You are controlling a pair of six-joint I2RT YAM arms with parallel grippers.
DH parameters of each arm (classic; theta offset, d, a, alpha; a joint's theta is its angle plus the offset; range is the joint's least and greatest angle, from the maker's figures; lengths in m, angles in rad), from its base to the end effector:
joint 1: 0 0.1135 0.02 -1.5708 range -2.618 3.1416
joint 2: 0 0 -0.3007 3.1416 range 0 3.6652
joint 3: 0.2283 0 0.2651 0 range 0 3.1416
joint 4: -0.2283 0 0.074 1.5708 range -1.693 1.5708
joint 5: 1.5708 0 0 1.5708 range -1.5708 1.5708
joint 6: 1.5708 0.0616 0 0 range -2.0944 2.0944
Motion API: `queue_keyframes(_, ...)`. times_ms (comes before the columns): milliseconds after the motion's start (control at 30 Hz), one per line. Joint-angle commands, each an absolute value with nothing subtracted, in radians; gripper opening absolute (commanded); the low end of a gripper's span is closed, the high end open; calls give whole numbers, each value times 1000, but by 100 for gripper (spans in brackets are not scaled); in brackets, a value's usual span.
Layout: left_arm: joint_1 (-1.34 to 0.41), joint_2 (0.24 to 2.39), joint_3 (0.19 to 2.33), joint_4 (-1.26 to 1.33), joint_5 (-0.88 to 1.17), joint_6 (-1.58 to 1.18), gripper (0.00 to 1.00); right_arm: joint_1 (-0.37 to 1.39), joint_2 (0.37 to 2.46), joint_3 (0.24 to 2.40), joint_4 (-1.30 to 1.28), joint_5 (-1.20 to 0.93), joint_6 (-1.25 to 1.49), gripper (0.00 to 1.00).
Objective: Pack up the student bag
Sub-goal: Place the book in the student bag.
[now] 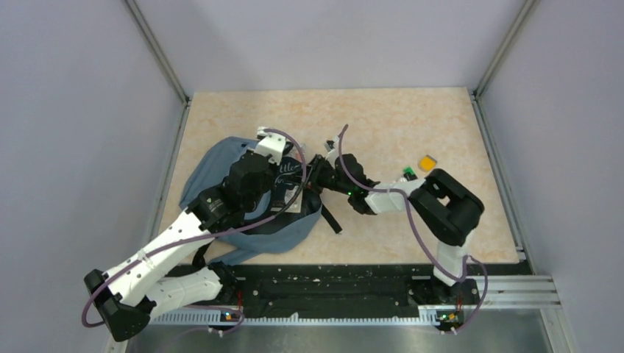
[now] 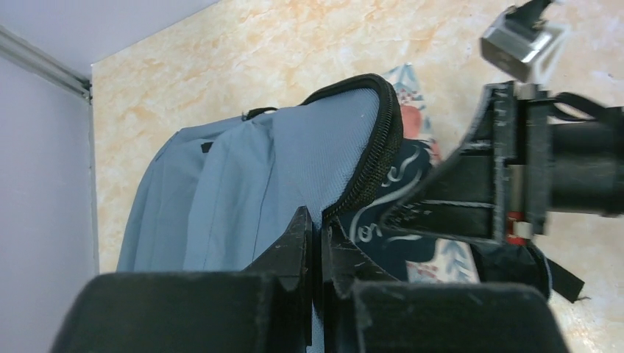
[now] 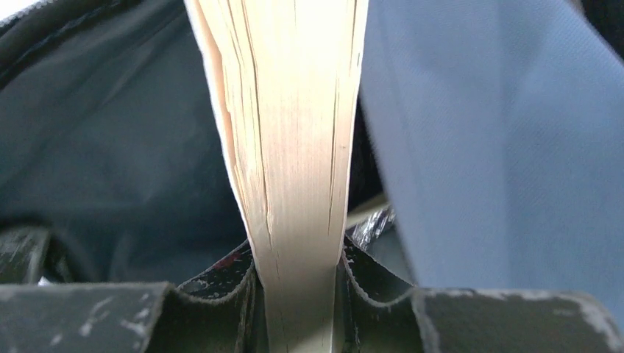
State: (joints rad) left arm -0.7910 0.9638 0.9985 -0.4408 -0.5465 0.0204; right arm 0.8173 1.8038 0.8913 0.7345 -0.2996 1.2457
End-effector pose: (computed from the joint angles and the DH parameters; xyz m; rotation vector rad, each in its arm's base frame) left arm 0.1780 -0.1345 0.3794 0.4239 1.8676 0.0230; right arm 0.2780 0.3228 0.2150 0.1865 2.0980 1.6613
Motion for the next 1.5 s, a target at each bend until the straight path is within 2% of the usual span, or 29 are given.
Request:
queue_keyframes(0,-790,933,984,-334,-489,-26,0,845,1908,1004,977,-182,1332,0)
queue_keyframes(333,-788,911,970,-314,-425,-44,0,963,2033,1186,834,116,1109,0)
queue_keyframes(567,-788,902,967,-317,-420,-47,0,985,2203,1348,774,82,1087,2)
queue_keyframes(700,-787,900,963,-314,-421,-47,0,989,2168,1302,782,112,1038,20)
queue_keyframes(867,-787,905,962,-317,-439,-46,0,988,2093,1215,810,104,1005,57)
queue_keyframes(1033,-786,908,957,-316,-515,-39,0,997,1982,1103,835,87,954,73)
queue_keyframes(1100,-785,903,955,-315,-528,-38,0,998,1929,1039,838,104,953,82)
queue_keyframes(1200,-785,893,948,-306,-534,-40,0,997,1851,941,823,117,950,88)
queue_keyframes(1367,-784,885,938,-297,-572,-42,0,999,1645,761,818,112,905,88)
queue_keyframes(1467,-785,884,938,-294,-583,-42,0,999,1509,719,685,133,824,88)
